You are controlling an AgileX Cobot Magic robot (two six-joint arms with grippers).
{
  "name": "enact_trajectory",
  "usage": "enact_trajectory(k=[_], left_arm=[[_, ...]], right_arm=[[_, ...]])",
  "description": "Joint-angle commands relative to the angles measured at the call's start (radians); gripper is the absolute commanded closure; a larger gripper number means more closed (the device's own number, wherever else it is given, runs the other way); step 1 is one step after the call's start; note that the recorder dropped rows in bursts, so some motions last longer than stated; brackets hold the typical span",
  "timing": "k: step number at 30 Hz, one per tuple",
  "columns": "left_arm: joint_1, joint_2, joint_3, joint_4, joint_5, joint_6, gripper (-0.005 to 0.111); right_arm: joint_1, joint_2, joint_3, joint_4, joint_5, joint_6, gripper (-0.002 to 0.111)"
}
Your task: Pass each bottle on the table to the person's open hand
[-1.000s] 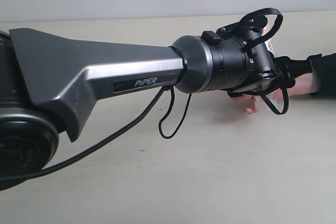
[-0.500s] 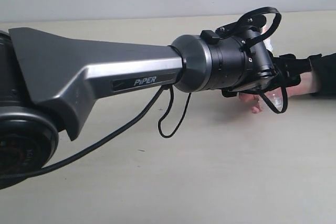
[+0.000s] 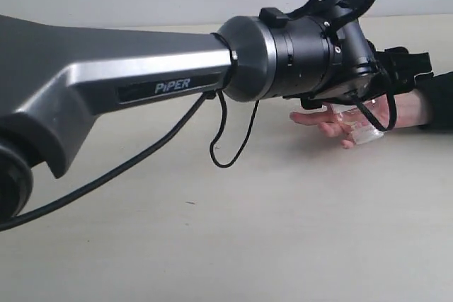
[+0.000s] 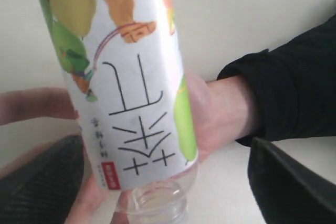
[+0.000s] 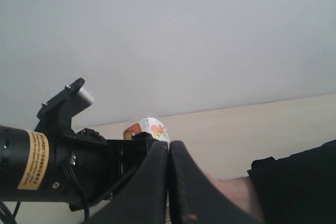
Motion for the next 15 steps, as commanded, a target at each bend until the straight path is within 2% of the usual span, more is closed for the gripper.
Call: enact_trajectory(k=[1, 4, 6, 7, 8, 10, 11, 12, 14, 15], left_arm=[[0.005, -0.08, 0.0, -0.002, 0.074, 0.033, 0.025], [0.005, -0.123, 0.0, -0.002, 0.135, 0.101, 0.026], [0.005, -0.156, 0.0, -0.004, 0.174, 0.147, 0.03], [0.005, -0.174, 0.0, -0.006, 0.192, 0.176, 0.036], [0.005, -0.209, 0.0, -0.011, 0.22, 0.218, 0.054], [0.005, -0.239, 0.0, -0.013, 0.266, 0.235, 0.079], [0.005, -0.255, 0.0, -0.013, 0.297, 0.235, 0.097], [0.005, -0.279, 0.0, -0.006, 0.349, 0.282, 0.105], [0.003, -0.321, 0.009, -0.003, 0.378, 0.421, 0.107], [0.003, -0.341, 0.021, -0.003, 0.382, 0.44, 0.107]], right_arm=[[-0.004, -0.003, 0.004, 0.003, -0.008, -0.002, 0.108], [-0.004, -0.003, 0.004, 0.003, -0.008, -0.002, 0.108], [-0.004, -0.003, 0.004, 0.003, -0.008, -0.002, 0.108], [-0.004, -0.003, 0.004, 0.003, -0.008, -0.002, 0.108], [-0.004, -0.003, 0.004, 0.003, -0.007, 0.001, 0.108], [-0.004, -0.003, 0.004, 0.003, -0.007, 0.001, 0.108], [-0.004, -0.003, 0.004, 0.003, -0.007, 0.001, 0.108], [-0.004, -0.003, 0.004, 0.003, -0.007, 0.001, 0.108], [-0.004, -0.003, 0.004, 0.003, -0.007, 0.001, 0.108], [-0.004, -0.003, 0.004, 0.003, -0.007, 0.001, 0.108]])
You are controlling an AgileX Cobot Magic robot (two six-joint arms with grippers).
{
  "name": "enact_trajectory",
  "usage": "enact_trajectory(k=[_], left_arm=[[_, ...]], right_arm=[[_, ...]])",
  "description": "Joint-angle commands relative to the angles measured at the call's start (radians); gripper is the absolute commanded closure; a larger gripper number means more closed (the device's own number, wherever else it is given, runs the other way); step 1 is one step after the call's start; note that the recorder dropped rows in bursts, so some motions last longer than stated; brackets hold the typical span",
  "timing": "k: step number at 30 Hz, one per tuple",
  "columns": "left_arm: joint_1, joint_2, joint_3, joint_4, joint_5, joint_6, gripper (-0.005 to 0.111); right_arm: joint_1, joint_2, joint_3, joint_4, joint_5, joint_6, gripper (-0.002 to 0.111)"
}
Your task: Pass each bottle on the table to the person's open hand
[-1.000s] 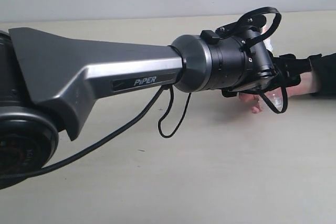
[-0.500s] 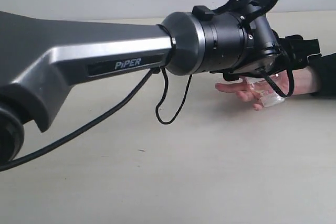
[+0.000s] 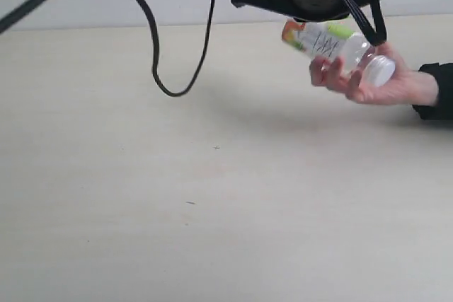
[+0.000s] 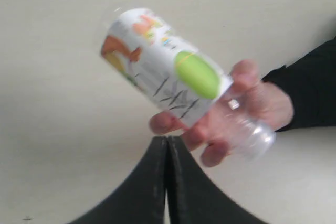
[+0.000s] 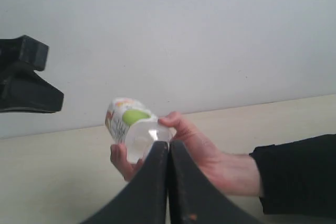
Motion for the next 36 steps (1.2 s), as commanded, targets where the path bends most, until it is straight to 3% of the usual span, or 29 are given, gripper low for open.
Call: enact_trajectory(k=[1, 5, 9, 14, 20, 26, 36], left_arm=[[-0.007, -0.106, 0.06, 0.011, 0.038, 0.166, 0.107], [-0.014, -0.258, 0.295, 0.108, -0.103, 0.084, 0.107], [-0.014, -0.504, 0.683, 0.361, -0.374, -0.118, 0.107], [-0.014, -0.74, 0.941, 0.413, -0.57, -0.141, 0.107], [-0.014, -0.923, 1.067, 0.415, -0.72, -0.141, 0.107], [-0.014, -1.036, 1.091, 0.415, -0.7, -0.137, 0.107], [-0.014, -1.063, 1.091, 0.403, -0.709, -0.167, 0.107]], right_arm=[[-0.004, -0.003, 0.004, 0.003, -0.007, 0.001, 0.108], [-0.004, -0.003, 0.004, 0.003, -0.007, 0.001, 0.108], [-0.004, -0.003, 0.004, 0.003, -0.007, 0.001, 0.108], [-0.004, -0.003, 0.004, 0.003, -0.007, 0.001, 0.108], [-0.004, -0.003, 0.004, 0.003, -0.007, 0.001, 0.108], [-0.004, -0.003, 0.004, 0.003, -0.007, 0.001, 0.108], [-0.004, -0.003, 0.004, 0.003, -0.007, 0.001, 0.108]])
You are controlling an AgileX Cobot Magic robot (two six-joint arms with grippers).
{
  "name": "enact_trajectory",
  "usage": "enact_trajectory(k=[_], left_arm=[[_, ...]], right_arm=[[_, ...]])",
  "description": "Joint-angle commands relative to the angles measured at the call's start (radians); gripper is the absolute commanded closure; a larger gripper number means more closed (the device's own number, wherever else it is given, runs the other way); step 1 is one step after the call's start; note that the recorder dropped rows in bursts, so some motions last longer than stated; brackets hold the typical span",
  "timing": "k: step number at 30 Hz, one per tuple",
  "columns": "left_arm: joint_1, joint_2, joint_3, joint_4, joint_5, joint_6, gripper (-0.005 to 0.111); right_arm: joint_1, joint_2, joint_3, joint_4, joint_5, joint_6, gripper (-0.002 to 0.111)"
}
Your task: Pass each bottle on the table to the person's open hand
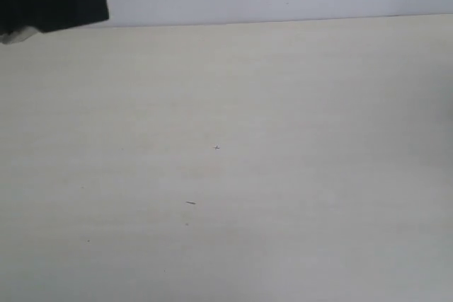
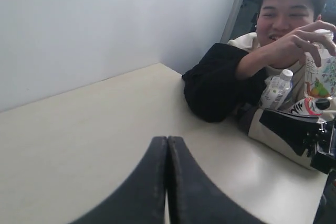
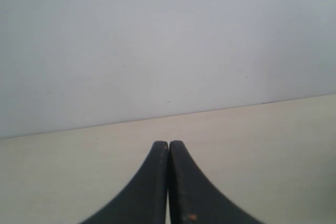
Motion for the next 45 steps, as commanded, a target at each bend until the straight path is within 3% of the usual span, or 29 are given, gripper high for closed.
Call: enact_trajectory(k=[1, 10, 14, 18, 24, 31, 38, 45], left_arm=[[-0.006, -0.006, 0.006, -0.021, -0.012, -0.047, 0.107], [-0.006, -0.01, 0.01, -0.127, -0.011, -0.082, 0.107], [0.02, -0.066, 0.103, -0.186, 0.006, -0.082, 0.107], [0.13, -0.163, 0.299, -0.307, -0.022, -0.082, 0.107], [0.377, -0.386, 0.591, -0.374, -0.137, -0.082, 0.107], [0.566, -0.677, 0.757, -0.369, -0.158, -0.05, 0.107], [0.675, -0.942, 0.828, -0.369, -0.15, -0.026, 0.107], [0.7, -0.949, 0.828, -0.323, -0.165, -0.019, 0.107]], right_arm=[[-0.004, -0.003, 0.004, 0.003, -0.007, 0.001, 0.108], [-0.004, -0.003, 0.004, 0.003, -0.007, 0.001, 0.108], [-0.004, -0.003, 0.004, 0.003, -0.007, 0.001, 0.108], [-0.004, -0.003, 0.004, 0.003, -0.006, 0.001, 0.108], [-0.004, -0.003, 0.004, 0.003, -0.006, 0.001, 0.108], [-0.004, -0.003, 0.004, 0.003, -0.006, 0.001, 0.108], [-0.004, -0.003, 0.004, 0.003, -0.006, 0.001, 0.108], [-0.004, -0.005, 0.004, 0.003, 0.0, -0.001, 0.108]])
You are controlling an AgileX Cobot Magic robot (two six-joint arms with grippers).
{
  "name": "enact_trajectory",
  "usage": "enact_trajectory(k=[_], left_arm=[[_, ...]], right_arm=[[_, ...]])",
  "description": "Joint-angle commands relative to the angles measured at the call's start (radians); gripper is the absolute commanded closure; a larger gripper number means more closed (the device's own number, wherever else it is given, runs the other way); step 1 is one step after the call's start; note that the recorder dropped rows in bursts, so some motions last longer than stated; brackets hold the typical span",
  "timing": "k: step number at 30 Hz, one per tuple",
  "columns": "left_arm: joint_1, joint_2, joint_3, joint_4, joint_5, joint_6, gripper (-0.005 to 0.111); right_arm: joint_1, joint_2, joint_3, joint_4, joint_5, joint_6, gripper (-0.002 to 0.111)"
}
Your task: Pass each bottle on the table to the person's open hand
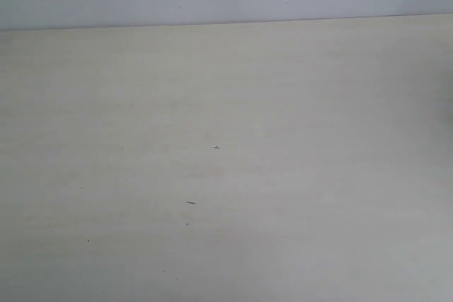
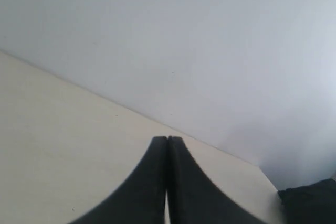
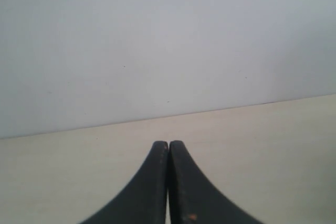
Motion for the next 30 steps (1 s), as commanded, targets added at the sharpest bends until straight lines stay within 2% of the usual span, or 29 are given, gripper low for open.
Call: enact_trajectory(k=[1, 11, 13, 14, 16, 18, 25, 30], left_arm=[[0.006, 0.007, 0.004, 0.026, -0.025, 0.01, 0.107], [0.006, -0.007, 0.004, 0.029, -0.025, 0.054, 0.107], [0.009, -0.007, 0.004, -0.011, -0.023, 0.162, 0.107], [0.013, -0.007, 0.004, -0.09, -0.023, 0.263, 0.107], [0.026, -0.007, 0.004, -0.358, -0.023, 0.631, 0.107], [0.045, -0.007, 0.004, -0.5, -0.023, 0.862, 0.107], [0.076, -0.007, 0.004, -0.381, -0.007, 0.924, 0.107], [0.078, -0.007, 0.004, -0.42, 0.053, 1.016, 0.107]], right_arm=[[-0.004, -0.005, 0.004, 0.003, 0.0, -0.001, 0.108], [-0.004, -0.005, 0.004, 0.003, 0.0, -0.001, 0.108], [-0.004, -0.005, 0.004, 0.003, 0.0, -0.001, 0.108], [-0.004, -0.005, 0.004, 0.003, 0.0, -0.001, 0.108], [-0.004, -0.005, 0.004, 0.003, 0.0, -0.001, 0.108], [-0.004, -0.004, 0.004, 0.003, 0.0, 0.001, 0.108], [-0.004, -0.004, 0.004, 0.003, 0.0, 0.001, 0.108], [-0.004, -0.004, 0.004, 0.003, 0.0, 0.001, 0.108]])
